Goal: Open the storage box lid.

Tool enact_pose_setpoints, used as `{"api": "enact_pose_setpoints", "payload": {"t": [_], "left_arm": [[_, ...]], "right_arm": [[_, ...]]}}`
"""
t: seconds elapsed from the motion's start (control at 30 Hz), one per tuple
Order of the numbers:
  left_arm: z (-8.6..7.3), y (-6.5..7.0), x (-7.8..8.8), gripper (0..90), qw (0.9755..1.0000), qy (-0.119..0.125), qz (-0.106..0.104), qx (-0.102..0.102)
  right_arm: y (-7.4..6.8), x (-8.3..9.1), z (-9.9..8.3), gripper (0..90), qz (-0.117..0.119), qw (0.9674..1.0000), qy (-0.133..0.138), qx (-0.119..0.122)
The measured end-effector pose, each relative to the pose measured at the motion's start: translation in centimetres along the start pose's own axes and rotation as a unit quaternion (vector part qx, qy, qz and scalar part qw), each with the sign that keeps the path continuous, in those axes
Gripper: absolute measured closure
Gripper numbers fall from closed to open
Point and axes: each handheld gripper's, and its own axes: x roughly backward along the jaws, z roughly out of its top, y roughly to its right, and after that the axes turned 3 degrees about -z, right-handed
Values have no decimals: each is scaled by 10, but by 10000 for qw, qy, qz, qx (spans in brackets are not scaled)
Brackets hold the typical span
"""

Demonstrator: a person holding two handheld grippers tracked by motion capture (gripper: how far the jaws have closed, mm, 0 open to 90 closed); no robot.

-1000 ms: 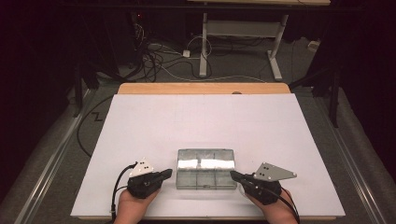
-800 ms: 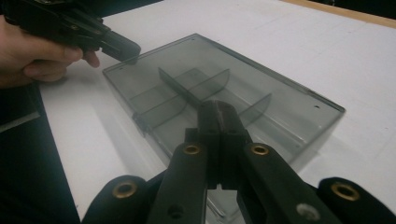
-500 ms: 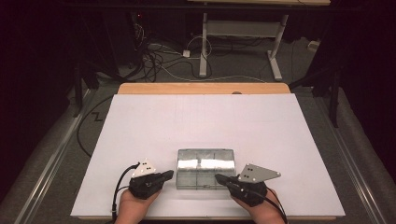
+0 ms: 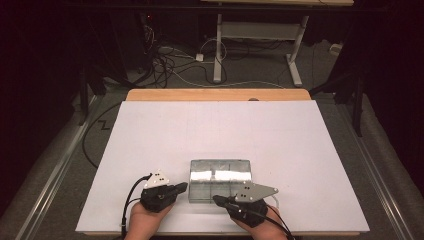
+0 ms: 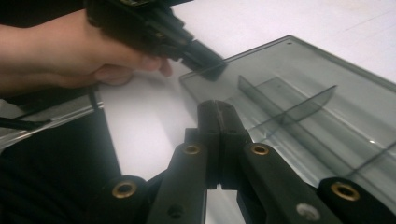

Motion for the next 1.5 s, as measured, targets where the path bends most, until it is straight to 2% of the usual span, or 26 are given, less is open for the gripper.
{"api": "enact_pose_setpoints", "payload": {"t": [0.07,0.27,0.33,0.4,0.43,0.5,0.63,1.03,1.5], "left_arm": [[2,0,-1,879,10000,-8,69,-48],[3,-4,-4,879,9999,24,141,7],[4,-4,-5,879,9999,55,142,32],[3,-5,-5,879,9999,35,150,31],[3,-4,-5,878,9999,7,137,-7],[2,-4,-5,878,10000,10,89,-41],[1,-8,-4,878,9999,118,-32,111],[1,-8,-4,878,9999,107,-71,116],[1,-9,-4,878,9999,88,-76,114]], "right_arm": [[-2,-3,-2,900,130,9999,-24,-31],[-6,-8,-10,900,185,9996,-189,-66],[-5,-11,-14,900,270,9989,-315,-205],[-4,-12,-16,900,300,9987,-366,-212],[-4,-14,-18,900,323,9982,-415,-299],[-4,-16,-22,900,289,9973,-606,-286],[-1,-18,-26,900,220,9964,-718,-398],[3,-16,-30,900,-22,9959,-747,-508],[8,-13,-31,900,-82,9952,-641,-730]]}}
